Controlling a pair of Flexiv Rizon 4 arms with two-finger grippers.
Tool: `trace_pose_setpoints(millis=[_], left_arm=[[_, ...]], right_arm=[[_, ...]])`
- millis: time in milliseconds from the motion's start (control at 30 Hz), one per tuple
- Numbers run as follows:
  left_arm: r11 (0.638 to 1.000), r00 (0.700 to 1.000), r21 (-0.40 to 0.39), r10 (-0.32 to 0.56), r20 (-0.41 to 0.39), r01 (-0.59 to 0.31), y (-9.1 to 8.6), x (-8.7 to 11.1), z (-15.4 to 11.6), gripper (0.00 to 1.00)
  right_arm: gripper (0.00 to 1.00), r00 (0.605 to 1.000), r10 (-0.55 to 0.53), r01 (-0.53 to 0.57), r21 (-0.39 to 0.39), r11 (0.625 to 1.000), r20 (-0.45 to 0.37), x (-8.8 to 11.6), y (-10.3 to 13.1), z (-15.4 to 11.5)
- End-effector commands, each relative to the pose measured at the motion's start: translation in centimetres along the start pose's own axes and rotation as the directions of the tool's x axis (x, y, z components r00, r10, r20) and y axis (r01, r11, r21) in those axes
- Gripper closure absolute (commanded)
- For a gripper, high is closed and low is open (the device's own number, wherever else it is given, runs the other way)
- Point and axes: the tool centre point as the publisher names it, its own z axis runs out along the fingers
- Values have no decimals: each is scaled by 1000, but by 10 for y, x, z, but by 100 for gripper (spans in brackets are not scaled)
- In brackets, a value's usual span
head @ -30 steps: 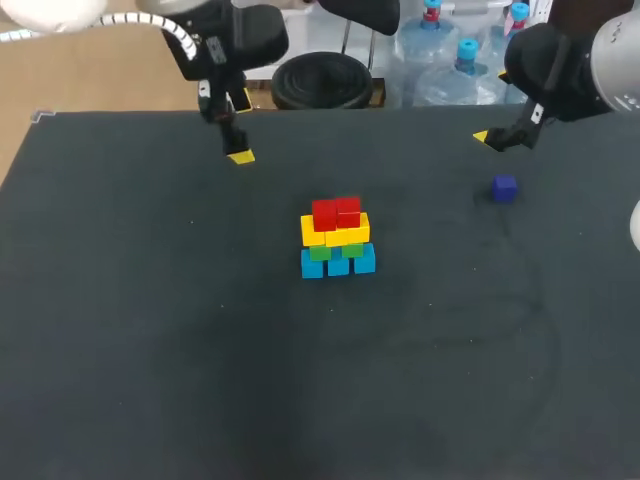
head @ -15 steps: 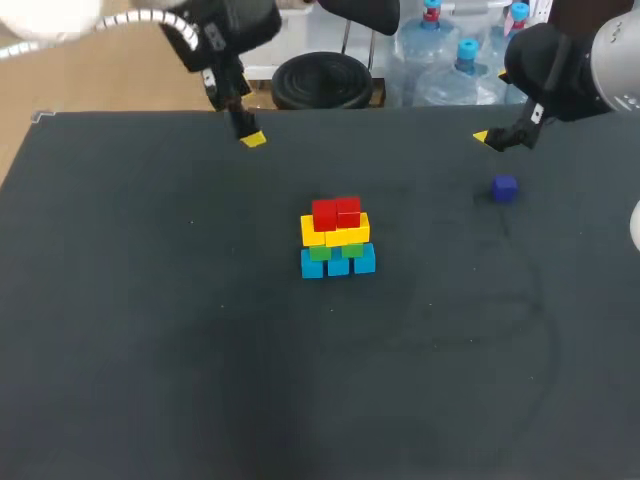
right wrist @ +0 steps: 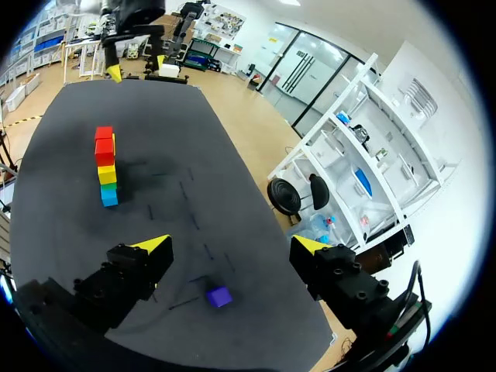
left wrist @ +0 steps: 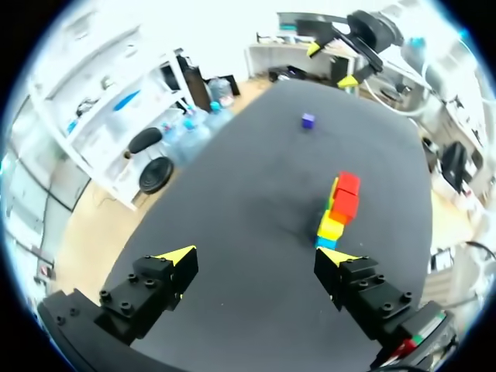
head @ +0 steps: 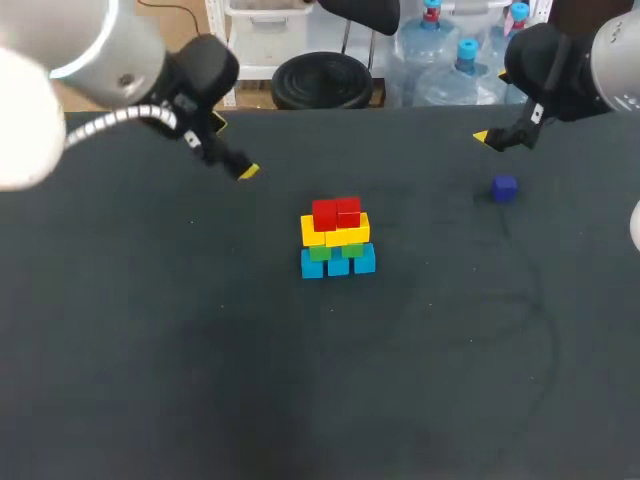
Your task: Place the blue cubes, place green cubes on the blue cubes, place the yellow cubes on the green cubes, then place the red cubes on the yellow cubes, and place purple cube on the red cubes.
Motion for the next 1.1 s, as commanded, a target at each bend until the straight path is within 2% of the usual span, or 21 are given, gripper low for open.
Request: trace_pose_setpoints(millis=[33,300,1100], left_arm=[[933,894,-302,-42,447,195,-3,9,-2,0],[941,870,-291,-7,492,172,10,-17,-7,0],[941,870,-291,-7,492,172,10,-17,-7,0]], right_arm=[[0,1000,1,-1,82,997,-4,0,4,0],[0,1000,1,-1,82,997,-4,0,4,0],[0,1000,1,-1,82,997,-4,0,4,0]])
